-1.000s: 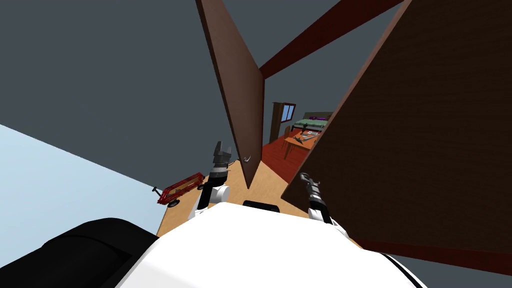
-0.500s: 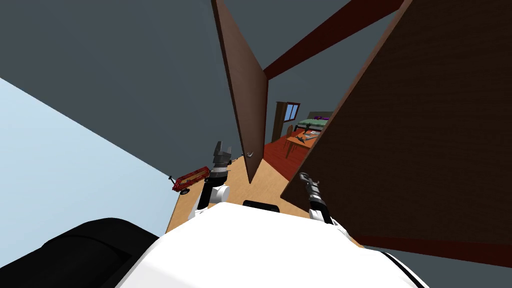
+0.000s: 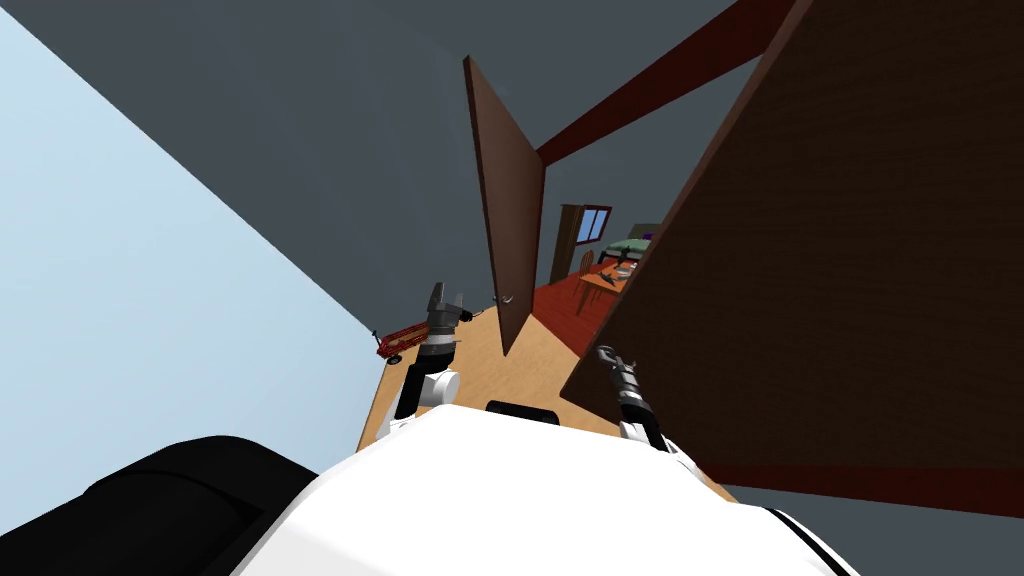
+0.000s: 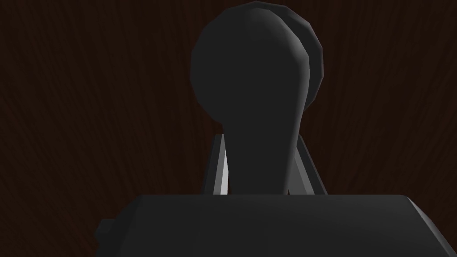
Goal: Pull the door open
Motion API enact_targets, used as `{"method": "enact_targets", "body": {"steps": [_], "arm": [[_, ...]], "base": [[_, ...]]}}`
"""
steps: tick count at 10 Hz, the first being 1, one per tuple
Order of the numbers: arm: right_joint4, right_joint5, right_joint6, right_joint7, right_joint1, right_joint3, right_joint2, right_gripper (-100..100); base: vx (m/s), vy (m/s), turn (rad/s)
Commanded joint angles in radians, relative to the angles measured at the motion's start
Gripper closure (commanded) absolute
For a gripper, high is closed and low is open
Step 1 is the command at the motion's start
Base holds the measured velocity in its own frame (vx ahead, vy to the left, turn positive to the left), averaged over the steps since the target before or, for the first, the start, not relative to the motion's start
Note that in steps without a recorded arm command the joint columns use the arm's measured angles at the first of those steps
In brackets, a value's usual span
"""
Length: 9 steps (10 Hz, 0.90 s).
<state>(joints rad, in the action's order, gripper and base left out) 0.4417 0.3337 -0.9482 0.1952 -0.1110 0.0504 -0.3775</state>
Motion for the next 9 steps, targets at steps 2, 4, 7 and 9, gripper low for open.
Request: {"method": "enact_targets", "body": {"steps": [2,4,7,9], "arm": [[0.003,-0.009,-0.009,0.013,0.002,0.013,-0.002,100],[0.009,-0.008,-0.004,0.013,0.006,0.013,-0.004,100],[0.019,-0.028,-0.029,0.048,0.027,0.053,-0.022,100],[0.025,-0.04,-0.045,0.07,0.038,0.076,-0.034,100]], "base": [[-0.206,-0.028,0.099],[-0.148,-0.03,0.062],[-0.202,-0.02,0.092],[-0.203,-0.041,0.082]]}}
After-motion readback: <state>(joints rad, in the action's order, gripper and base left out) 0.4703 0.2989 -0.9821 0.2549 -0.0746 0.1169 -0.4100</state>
